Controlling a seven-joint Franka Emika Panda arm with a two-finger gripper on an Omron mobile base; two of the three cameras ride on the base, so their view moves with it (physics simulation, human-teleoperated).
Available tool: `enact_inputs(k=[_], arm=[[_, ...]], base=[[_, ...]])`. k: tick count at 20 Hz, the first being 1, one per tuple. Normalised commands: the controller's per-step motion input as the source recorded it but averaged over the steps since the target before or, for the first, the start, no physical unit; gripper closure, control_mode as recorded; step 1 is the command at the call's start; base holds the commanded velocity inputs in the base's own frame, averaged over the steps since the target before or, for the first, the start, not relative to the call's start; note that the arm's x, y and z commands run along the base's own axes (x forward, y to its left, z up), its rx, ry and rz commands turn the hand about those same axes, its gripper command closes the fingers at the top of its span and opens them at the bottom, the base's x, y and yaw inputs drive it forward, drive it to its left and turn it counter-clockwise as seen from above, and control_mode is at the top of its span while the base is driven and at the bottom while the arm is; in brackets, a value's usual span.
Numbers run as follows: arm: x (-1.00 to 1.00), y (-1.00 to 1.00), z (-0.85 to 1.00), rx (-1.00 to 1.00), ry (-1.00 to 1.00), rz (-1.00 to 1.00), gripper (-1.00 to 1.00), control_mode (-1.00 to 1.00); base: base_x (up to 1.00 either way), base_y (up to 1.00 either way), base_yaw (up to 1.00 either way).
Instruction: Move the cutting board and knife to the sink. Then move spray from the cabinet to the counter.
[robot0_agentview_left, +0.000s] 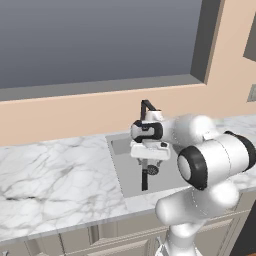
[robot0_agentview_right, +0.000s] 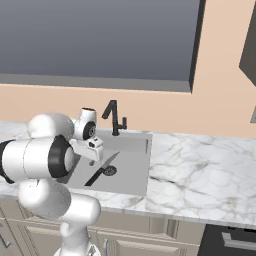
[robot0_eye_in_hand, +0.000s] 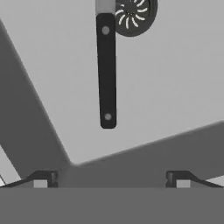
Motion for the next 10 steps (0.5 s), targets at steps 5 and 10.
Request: enact_inputs(k=[5, 10], arm=[[-0.31, 0.00, 1.00, 0.00, -0.01, 0.08, -1.00, -1.00], [-0.25, 0.00, 1.00, 0.00, 0.00, 0.13, -1.00, -1.00]], base=[[0.00, 0.00, 0.00], [0.00, 0.00, 0.00]])
